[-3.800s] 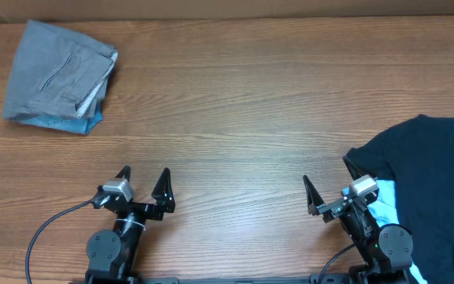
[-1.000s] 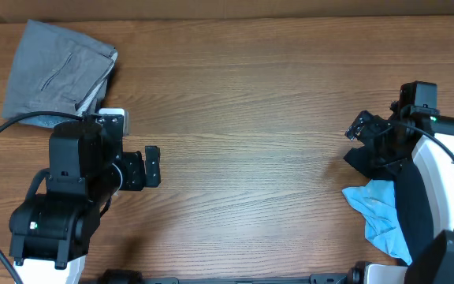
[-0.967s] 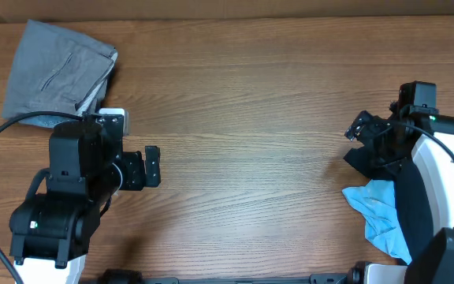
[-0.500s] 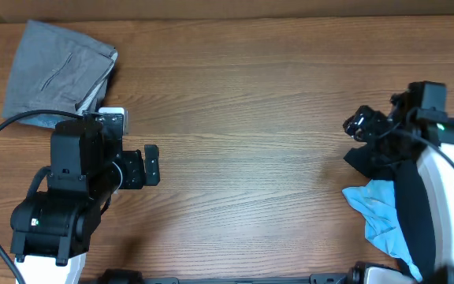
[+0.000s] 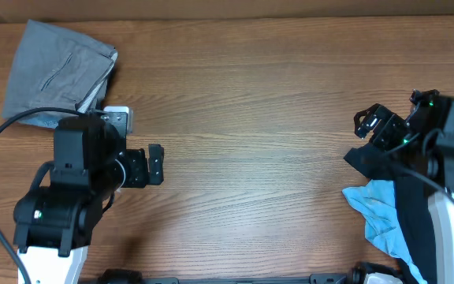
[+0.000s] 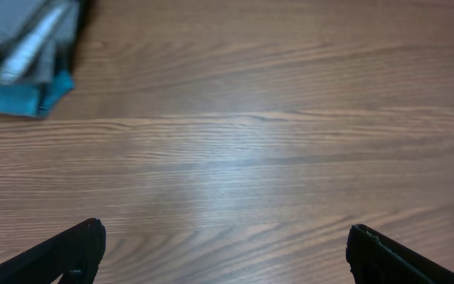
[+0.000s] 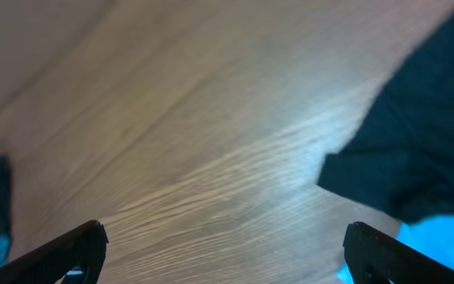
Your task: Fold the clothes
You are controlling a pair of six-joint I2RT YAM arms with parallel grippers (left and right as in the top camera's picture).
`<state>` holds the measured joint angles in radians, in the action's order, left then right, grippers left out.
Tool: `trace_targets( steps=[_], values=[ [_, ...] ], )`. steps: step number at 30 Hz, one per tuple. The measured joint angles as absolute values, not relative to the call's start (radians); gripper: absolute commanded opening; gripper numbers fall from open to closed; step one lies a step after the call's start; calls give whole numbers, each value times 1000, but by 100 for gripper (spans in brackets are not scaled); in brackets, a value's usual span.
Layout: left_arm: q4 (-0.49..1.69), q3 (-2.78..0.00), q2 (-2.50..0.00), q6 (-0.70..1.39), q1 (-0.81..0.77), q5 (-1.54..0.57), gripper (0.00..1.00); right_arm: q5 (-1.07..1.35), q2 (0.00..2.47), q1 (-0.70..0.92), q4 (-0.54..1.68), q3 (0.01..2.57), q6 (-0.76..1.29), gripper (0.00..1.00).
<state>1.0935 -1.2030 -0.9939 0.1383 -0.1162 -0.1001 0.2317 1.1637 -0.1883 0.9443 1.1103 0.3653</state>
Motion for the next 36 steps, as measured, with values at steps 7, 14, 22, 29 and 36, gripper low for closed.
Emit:
trace_targets(
  steps=[7,14,22,29,36],
  values=[
    [1119,-1203,-1105,138,-116,-196,100,106,1487,-189,905,1111,464,88],
    [1149,-1203,-1171,138,-116,-215,100,44,1695,-189,827,1111,493,81],
    [1149,-1203,-1173,138,-116,-218,100,-36,1834,-189,850,1111,558,47],
    [1148,-1203,-1173,138,-116,-218,100,-54,1834,-189,849,1115,575,4],
    [1148,-1203,-1173,138,-116,-218,100,-78,1744,-189,970,1249,575,6]
  ],
)
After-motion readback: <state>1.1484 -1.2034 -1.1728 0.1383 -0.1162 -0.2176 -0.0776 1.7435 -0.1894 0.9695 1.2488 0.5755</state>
